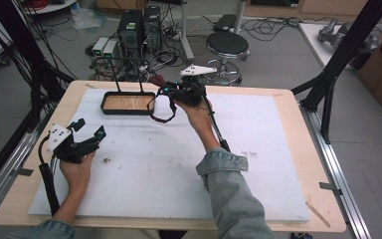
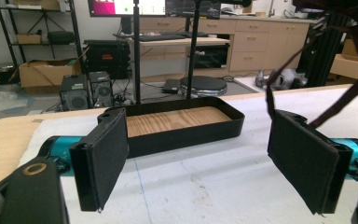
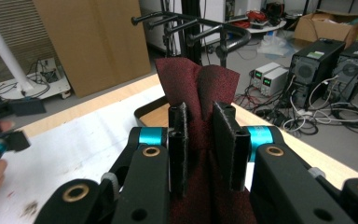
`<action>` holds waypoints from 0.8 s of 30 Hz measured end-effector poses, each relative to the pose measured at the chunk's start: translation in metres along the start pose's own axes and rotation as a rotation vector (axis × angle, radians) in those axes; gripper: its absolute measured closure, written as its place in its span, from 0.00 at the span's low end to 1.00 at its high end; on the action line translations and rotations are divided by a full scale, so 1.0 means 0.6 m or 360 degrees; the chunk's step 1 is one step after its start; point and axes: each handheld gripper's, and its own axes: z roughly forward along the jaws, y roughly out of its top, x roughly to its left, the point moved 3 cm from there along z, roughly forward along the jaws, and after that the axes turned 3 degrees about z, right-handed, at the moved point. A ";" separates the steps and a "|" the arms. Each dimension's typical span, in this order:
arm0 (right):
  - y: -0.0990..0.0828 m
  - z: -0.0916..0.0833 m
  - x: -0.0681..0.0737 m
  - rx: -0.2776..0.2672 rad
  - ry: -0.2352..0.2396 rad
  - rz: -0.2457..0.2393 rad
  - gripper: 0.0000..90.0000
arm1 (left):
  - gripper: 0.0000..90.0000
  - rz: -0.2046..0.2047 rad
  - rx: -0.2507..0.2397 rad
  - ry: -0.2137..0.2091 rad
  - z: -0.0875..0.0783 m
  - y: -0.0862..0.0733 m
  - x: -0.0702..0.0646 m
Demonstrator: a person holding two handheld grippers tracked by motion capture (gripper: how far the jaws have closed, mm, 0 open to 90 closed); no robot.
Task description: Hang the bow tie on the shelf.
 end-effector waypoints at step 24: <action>0.034 0.090 -0.005 -0.0167 -0.0023 0.0045 0.84 | 0.23 -0.0016 -0.0002 -0.0022 -0.001 0.001 -0.001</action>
